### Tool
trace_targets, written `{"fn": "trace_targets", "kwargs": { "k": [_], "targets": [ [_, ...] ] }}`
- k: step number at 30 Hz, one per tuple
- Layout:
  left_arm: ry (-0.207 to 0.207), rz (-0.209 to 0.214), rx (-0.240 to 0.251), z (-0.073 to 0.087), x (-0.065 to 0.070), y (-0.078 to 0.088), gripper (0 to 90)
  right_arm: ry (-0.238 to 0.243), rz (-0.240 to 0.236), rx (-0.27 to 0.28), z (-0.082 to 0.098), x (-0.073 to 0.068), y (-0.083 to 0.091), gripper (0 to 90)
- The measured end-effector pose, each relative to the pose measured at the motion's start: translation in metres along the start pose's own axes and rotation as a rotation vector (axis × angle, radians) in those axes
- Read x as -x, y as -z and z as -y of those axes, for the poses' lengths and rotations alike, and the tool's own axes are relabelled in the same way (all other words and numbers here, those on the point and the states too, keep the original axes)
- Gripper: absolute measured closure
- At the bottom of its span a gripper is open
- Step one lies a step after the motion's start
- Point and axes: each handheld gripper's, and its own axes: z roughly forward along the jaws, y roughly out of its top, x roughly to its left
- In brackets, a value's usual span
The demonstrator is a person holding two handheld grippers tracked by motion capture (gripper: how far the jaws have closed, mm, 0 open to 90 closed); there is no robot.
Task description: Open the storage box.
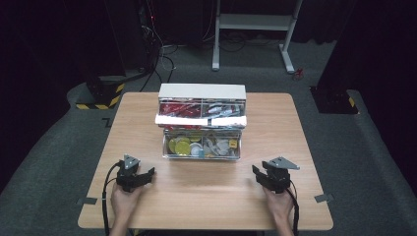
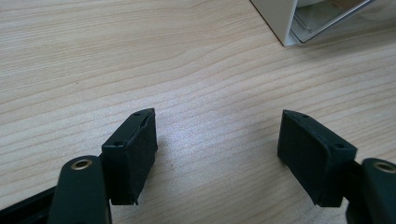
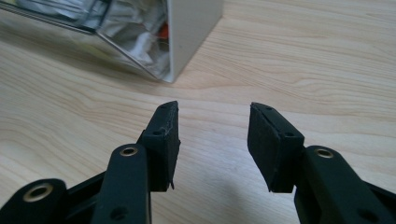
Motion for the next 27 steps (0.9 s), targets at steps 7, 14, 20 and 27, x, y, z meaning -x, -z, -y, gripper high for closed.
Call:
{"fn": "trace_targets", "kwargs": {
  "k": [7, 14, 20, 27],
  "targets": [
    [0.000, 0.000, 0.000, 0.000, 0.000, 0.000, 28.7, 0.031, -0.036, 0.021, -0.008, -0.011, 0.003, 54.2],
    [0.000, 0.000, 0.000, 0.000, 0.000, 0.000, 28.6, 0.054, -0.088, 0.028, -0.016, -0.021, 0.004, 57.6],
    [0.001, 0.000, 0.000, 0.000, 0.000, 0.000, 28.7, 0.055, -0.195, 0.016, -0.029, -0.026, 0.006, 63.1],
    [0.000, -0.001, 0.000, 0.000, 0.000, 0.000, 28.7, 0.060, -0.264, 0.039, -0.043, -0.029, 0.014, 65.4]
  ]
}}
